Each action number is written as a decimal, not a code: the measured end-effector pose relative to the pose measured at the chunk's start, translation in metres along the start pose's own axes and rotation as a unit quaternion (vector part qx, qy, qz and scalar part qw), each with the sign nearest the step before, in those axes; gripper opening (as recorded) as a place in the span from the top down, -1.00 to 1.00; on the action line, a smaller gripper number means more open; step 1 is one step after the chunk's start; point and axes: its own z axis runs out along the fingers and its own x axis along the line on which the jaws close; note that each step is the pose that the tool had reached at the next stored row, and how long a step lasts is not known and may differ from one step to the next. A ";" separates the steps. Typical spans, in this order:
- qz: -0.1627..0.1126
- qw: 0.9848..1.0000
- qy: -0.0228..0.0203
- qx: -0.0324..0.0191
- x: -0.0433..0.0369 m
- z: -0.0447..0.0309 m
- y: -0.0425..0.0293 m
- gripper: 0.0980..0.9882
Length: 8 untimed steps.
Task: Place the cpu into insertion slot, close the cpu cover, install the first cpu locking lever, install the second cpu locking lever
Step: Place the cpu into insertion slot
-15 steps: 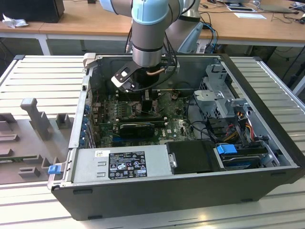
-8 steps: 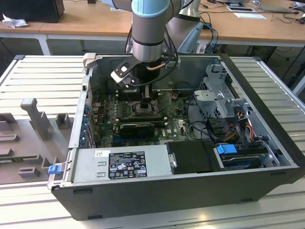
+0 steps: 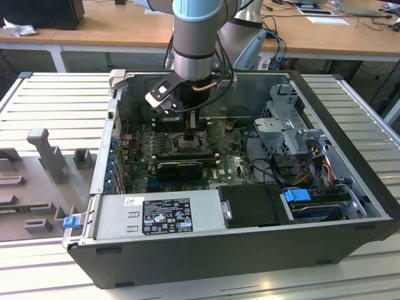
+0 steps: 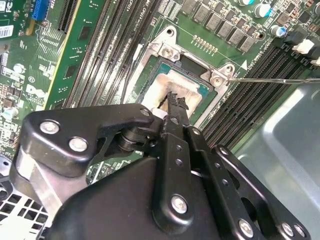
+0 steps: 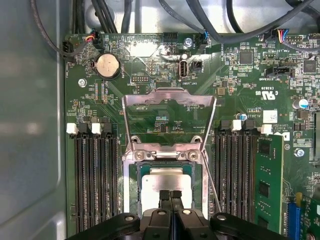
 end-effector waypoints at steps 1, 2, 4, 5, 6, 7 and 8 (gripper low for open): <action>0.000 1.000 0.000 0.000 0.0000 -0.0004 0.0000 0.98; 0.000 1.000 0.000 0.000 0.0000 -0.0009 0.0000 0.98; 0.000 1.000 0.000 0.000 0.0000 -0.0035 0.0000 0.98; 0.000 1.000 0.000 0.000 0.0000 -0.0049 0.0000 0.98; 0.000 1.000 0.000 0.000 0.0000 -0.0060 0.0000 0.98; 0.000 1.000 0.000 0.000 0.0000 -0.0069 0.0000 0.98; 0.000 1.000 0.000 0.000 0.0000 -0.0076 0.0000 0.98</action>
